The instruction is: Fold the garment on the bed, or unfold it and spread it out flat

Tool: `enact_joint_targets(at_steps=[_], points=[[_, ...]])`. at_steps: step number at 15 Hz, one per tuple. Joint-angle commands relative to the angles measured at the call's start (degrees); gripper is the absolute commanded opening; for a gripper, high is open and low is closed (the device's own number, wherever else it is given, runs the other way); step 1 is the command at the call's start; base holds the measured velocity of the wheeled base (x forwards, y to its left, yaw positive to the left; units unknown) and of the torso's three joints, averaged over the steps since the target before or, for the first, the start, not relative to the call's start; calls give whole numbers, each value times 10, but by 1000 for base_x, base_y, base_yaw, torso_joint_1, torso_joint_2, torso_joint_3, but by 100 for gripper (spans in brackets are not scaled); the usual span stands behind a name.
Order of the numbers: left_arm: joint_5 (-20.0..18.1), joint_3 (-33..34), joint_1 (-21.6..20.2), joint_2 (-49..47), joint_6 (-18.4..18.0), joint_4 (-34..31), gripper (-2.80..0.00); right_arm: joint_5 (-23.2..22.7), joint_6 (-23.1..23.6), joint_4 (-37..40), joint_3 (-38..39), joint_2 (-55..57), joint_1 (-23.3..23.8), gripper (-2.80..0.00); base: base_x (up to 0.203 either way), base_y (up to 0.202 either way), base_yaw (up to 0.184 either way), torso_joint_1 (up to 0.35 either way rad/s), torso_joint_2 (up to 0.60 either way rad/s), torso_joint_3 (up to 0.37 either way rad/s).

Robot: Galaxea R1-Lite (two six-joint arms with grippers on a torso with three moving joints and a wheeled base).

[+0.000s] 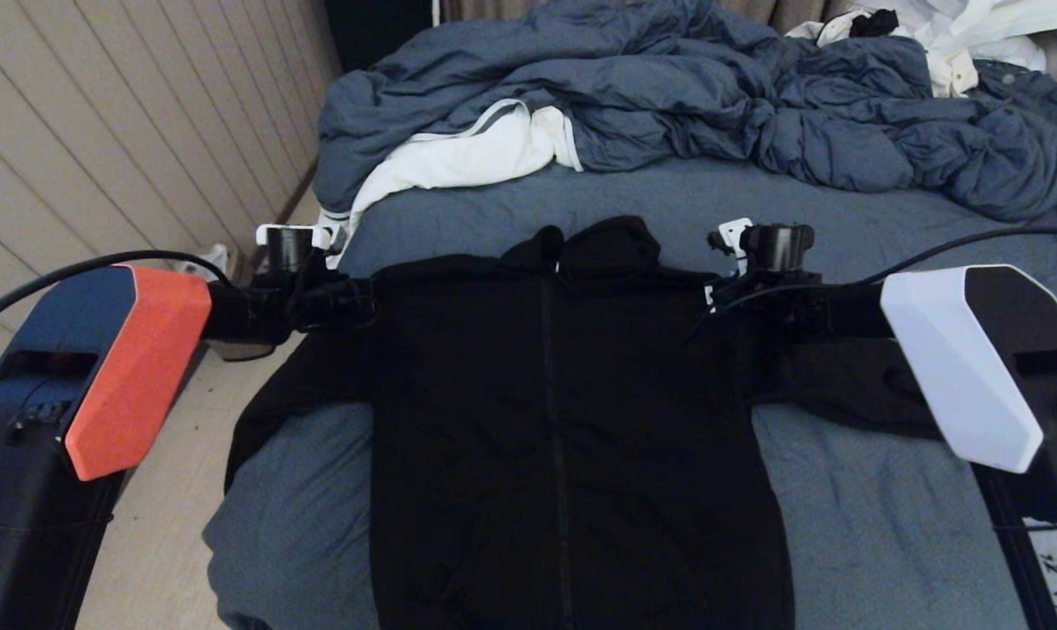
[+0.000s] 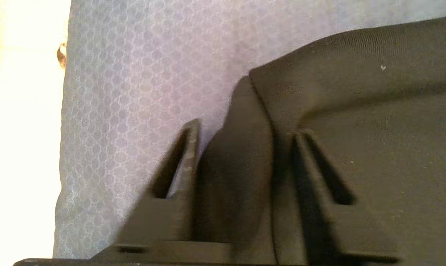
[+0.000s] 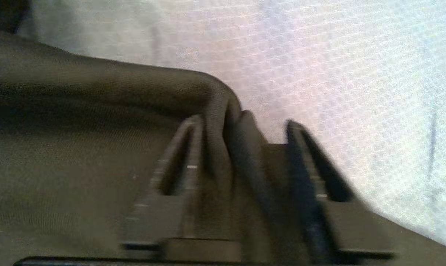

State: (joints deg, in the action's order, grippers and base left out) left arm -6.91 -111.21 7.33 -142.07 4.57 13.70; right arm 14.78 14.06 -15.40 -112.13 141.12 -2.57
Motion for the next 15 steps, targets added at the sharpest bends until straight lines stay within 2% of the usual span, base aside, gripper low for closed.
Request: enact_joint_targets(at_steps=[1,11,15], points=[[-4,0,0,4,0,1,0,-2,1,-2,0,1,-1,0,0,0,0,0,0,0],[5,0,-1,24,1,58,0,-3,-4,-15,1,-29,0,0,0,0,0,0,0,0],[17,1,-2,58,2,67,0,-2,-63,-13,5,-61,0,0,0,0,0,0,0,0]])
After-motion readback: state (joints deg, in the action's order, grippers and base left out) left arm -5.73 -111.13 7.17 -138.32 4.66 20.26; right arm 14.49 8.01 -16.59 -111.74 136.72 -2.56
